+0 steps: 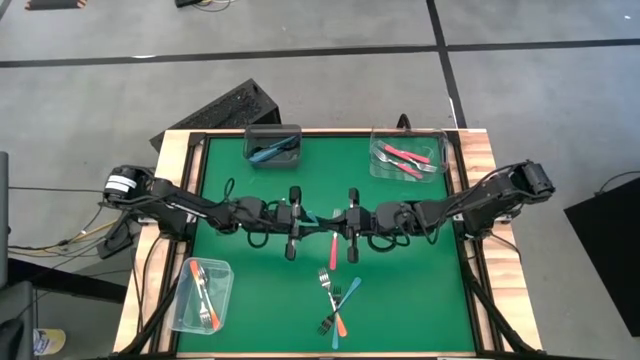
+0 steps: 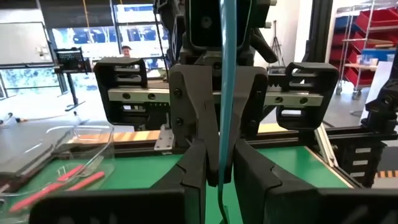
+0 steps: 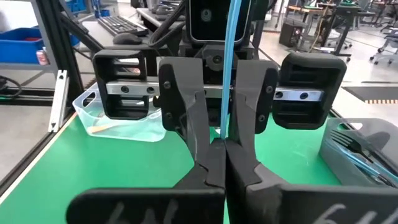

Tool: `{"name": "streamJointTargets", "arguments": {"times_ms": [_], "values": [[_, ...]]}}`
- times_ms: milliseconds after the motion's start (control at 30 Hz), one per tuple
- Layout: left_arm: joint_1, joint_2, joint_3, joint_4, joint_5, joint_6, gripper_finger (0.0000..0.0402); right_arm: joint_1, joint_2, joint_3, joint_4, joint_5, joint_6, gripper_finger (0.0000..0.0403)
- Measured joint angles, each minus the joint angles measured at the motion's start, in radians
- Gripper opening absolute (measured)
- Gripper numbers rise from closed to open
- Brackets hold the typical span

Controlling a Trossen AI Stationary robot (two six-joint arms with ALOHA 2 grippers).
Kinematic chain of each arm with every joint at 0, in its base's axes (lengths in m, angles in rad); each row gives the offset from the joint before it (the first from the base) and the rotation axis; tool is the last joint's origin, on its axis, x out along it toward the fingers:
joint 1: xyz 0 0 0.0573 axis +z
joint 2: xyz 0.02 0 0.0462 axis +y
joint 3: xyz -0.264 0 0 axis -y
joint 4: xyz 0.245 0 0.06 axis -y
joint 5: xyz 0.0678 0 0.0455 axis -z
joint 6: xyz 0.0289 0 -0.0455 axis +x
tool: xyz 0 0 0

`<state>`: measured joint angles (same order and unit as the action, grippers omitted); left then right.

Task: Sort silverware by color (type)
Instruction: Put the blue fork into the black bin

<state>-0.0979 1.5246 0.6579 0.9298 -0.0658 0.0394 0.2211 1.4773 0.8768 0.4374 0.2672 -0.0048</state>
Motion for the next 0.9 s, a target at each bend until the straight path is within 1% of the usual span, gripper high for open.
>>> {"name": "streamJointTargets", "arguments": {"times_ms": [100,233,333,633,900], "values": [[-0.004,0.0,0.0,0.0,-0.003,-0.003,0.004,0.001,0.0,0.001,-0.01,0.0,0.002,0.001],[-0.004,0.0,-0.001,0.007,-0.01,-0.008,0.0086,0.0,0.0,0.002,-0.027,0.0,0.004,0.001],[-0.004,-0.002,-0.002,0.012,-0.01,-0.006,0.0103,0.002,0.0,0.001,-0.032,-0.003,0.004,0.001],[-0.003,-0.003,-0.002,0.015,0.02,-0.002,0.0088,0.003,0.0,0.0,-0.046,-0.01,0.022,0.0011],[-0.003,-0.024,-0.002,0.018,0.016,0.024,0.0087,0.019,0.0,0.0,-0.045,-0.007,0.023,0.0011]]}}
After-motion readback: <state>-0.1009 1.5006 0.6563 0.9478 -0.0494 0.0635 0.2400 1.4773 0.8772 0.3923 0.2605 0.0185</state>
